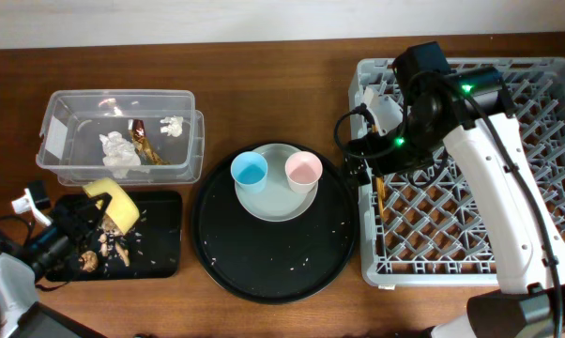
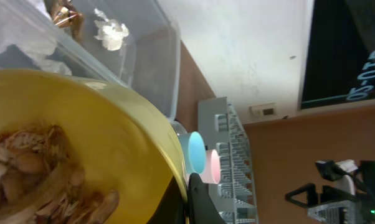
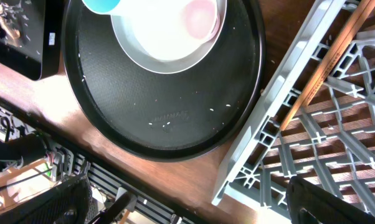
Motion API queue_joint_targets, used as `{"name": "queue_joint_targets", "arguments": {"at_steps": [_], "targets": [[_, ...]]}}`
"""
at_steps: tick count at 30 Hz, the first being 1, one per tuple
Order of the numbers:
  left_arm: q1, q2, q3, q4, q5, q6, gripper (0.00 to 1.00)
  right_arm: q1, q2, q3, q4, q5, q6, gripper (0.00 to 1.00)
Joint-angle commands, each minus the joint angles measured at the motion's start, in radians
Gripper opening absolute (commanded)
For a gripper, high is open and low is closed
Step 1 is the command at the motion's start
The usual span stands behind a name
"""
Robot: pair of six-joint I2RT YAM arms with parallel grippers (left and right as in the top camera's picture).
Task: Sort waste into correct bins and load items into the dishwasher rack
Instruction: 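Tip the yellow bowl over the black tray to empty the shells, then set the empty yellow bowl back on the round tray with the left gripper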
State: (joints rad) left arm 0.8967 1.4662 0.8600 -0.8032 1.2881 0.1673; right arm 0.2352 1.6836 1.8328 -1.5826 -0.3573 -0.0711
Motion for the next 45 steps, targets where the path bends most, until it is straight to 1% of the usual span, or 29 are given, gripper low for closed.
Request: {"name": "queue_joint_targets", "arguments": {"at_steps": [1,3,5,7,9,12,15,21,24,25,26,28,29,30,31,32,33,34,35,36,37,38,39,40,41,42,43,45], "targets": [[0.038,0.008,-0.009,-0.001,0.085,0.031,0.00,0.000,-0.015,0.009,0.000,0.003,-0.003,0.98],[0.095,0.008,-0.009,-0.003,0.103,0.031,0.00,0.000,-0.015,0.009,0.001,0.003,-0.003,0.98],[0.118,0.008,-0.009,-0.021,0.129,0.050,0.00,0.000,-0.015,0.009,0.000,0.002,-0.003,0.98],[0.119,0.008,-0.009,-0.025,0.134,0.056,0.00,0.000,-0.015,0.009,0.000,0.003,-0.003,0.98],[0.119,0.008,-0.009,-0.028,0.206,0.056,0.00,0.000,-0.015,0.009,0.000,0.003,-0.003,0.98],[0.119,0.008,-0.009,-0.031,0.217,0.073,0.00,0.000,-0.015,0.009,0.000,0.003,-0.003,0.98],[0.119,0.008,-0.009,-0.046,0.286,0.074,0.00,0.000,-0.015,0.009,0.000,0.003,-0.003,0.98],[0.119,0.008,-0.009,-0.047,0.286,0.070,0.00,0.000,-0.015,0.009,0.000,0.002,-0.003,0.98],[0.121,0.007,-0.009,-0.045,0.286,0.024,0.00,0.000,-0.015,0.009,0.001,0.003,-0.003,0.98],[0.121,0.007,-0.009,-0.080,0.286,0.025,0.00,0.000,-0.015,0.009,0.000,0.003,-0.003,0.98],[0.123,0.007,-0.009,-0.049,0.283,0.026,0.00,0.000,-0.015,0.009,0.000,0.003,-0.003,0.98],[0.124,0.007,-0.010,-0.079,0.280,0.037,0.00,0.000,-0.015,0.009,0.001,0.003,-0.003,0.98],[0.126,0.008,-0.010,-0.019,0.280,0.037,0.00,0.000,-0.015,0.009,0.000,0.003,-0.003,0.98],[0.126,0.007,-0.010,-0.070,0.286,0.029,0.00,0.000,-0.015,0.009,0.000,0.003,-0.003,0.98],[0.126,0.007,-0.010,-0.048,0.283,0.052,0.00,0.000,-0.015,0.009,0.000,0.003,-0.003,0.98],[0.126,0.007,-0.010,-0.018,0.254,0.049,0.00,0.000,-0.015,0.009,0.001,0.003,-0.003,0.98],[0.126,0.007,-0.010,-0.072,0.279,0.071,0.00,0.000,-0.015,0.009,0.000,0.003,-0.003,0.98],[0.126,0.007,-0.010,-0.058,0.280,0.084,0.00,0.000,-0.015,0.009,0.000,0.003,-0.003,0.98],[0.126,0.007,-0.010,-0.111,0.286,0.081,0.00,0.000,-0.015,0.009,0.001,0.003,-0.003,0.98],[0.126,0.007,-0.010,-0.100,0.283,0.090,0.00,0.000,-0.015,0.009,0.000,0.003,-0.003,0.98],[0.126,0.007,-0.010,-0.165,0.286,0.089,0.00,0.000,-0.015,0.009,0.000,0.003,-0.003,0.98],[0.126,0.007,-0.010,-0.144,0.286,0.098,0.00,0.000,-0.015,0.009,0.001,0.002,-0.003,0.98],[0.122,0.007,-0.010,-0.109,0.268,0.061,0.00,0.000,-0.015,0.009,0.001,0.003,-0.003,0.98],[0.116,0.007,-0.010,-0.212,0.286,0.087,0.00,0.000,-0.015,0.009,0.000,0.003,-0.003,0.98],[0.116,0.007,-0.010,-0.148,0.272,0.118,0.00,0.000,-0.015,0.009,0.000,0.003,-0.003,0.98],[0.116,0.007,-0.010,-0.186,0.262,0.119,0.00,0.000,-0.015,0.009,0.000,0.003,-0.003,0.98],[0.116,0.007,-0.010,-0.131,0.257,0.119,0.00,0.000,-0.015,0.009,0.000,0.003,-0.003,0.98],[0.116,0.007,-0.010,-0.118,0.234,0.107,0.00,0.000,-0.015,0.009,0.000,0.002,-0.003,0.98]]}}
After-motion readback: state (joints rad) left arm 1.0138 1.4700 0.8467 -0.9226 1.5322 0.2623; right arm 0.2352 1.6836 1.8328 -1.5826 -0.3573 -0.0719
